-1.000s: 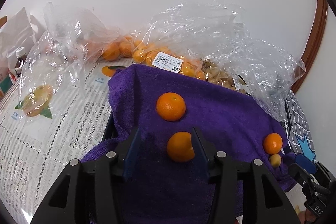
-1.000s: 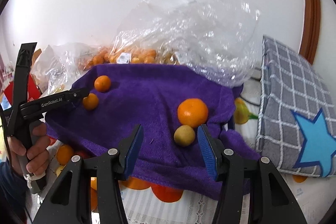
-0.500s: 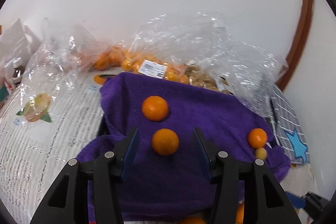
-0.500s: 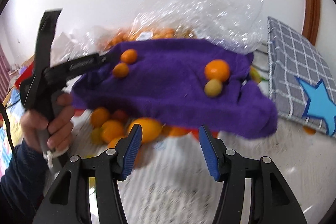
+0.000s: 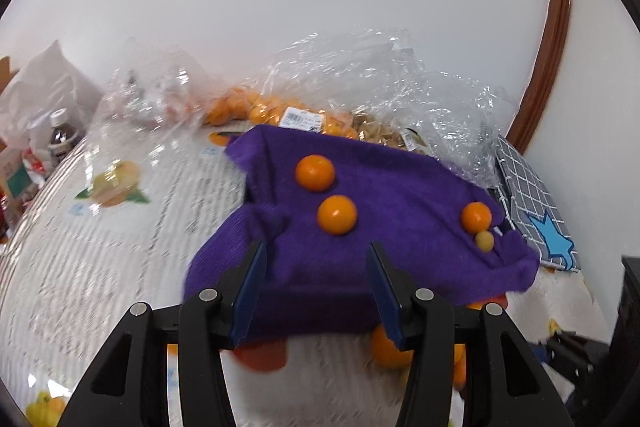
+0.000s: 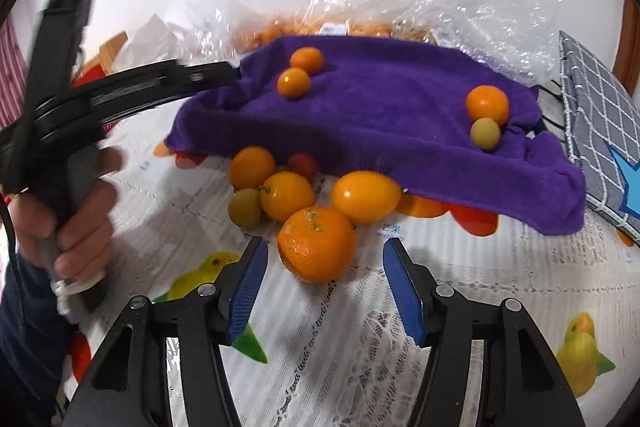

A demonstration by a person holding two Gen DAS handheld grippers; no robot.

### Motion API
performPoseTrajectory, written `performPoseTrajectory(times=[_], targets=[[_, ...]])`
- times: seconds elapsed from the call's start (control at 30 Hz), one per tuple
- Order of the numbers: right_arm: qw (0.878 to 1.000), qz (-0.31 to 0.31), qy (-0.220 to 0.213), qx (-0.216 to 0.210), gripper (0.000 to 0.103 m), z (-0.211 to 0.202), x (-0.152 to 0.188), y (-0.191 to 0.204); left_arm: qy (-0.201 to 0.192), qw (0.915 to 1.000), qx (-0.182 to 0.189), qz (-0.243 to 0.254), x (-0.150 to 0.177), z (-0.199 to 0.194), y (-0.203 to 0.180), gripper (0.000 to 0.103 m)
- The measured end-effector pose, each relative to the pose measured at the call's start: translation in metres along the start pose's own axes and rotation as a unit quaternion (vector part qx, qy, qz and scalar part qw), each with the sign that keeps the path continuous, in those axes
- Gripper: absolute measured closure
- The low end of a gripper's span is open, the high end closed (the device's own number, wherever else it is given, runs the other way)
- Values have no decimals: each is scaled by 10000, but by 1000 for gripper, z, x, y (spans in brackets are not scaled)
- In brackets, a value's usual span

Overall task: Organize fruits
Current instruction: 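Withdraw the right tool to the pile and grasp a large orange, then lift the large orange with the right tool while the left tool grasps another orange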

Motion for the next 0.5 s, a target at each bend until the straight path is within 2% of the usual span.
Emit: performPoseTrajectory(times=[0.07, 0.13, 0.2, 0.37, 0.5], targets=[[9999, -56, 88, 1, 43, 7, 0, 1, 22, 9999, 64, -88, 5, -3, 6, 54], [9996, -103, 243, 23, 52, 14, 1, 2, 62, 9997, 151, -169, 8, -4, 8, 54], [9995, -209, 213, 88, 60, 14, 1, 3, 74, 9996, 225, -138, 10, -4, 5, 54], [10000, 78, 0, -6, 61, 0, 4, -9, 184, 9986, 492, 79, 18, -4, -12, 54], [9988, 106, -366, 301, 61, -33, 9, -33, 353, 9959, 791, 270, 28, -6, -30, 54]])
Point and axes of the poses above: each gripper's, at about its wrist camera, not at the fingertips, and z roughly the way its jaws point, y to its left, x to its underside, the point moved 10 cm from there along z, roughly the way its jaws point, and after that the axes turned 9 degrees about -x, right-handed, at the moved point
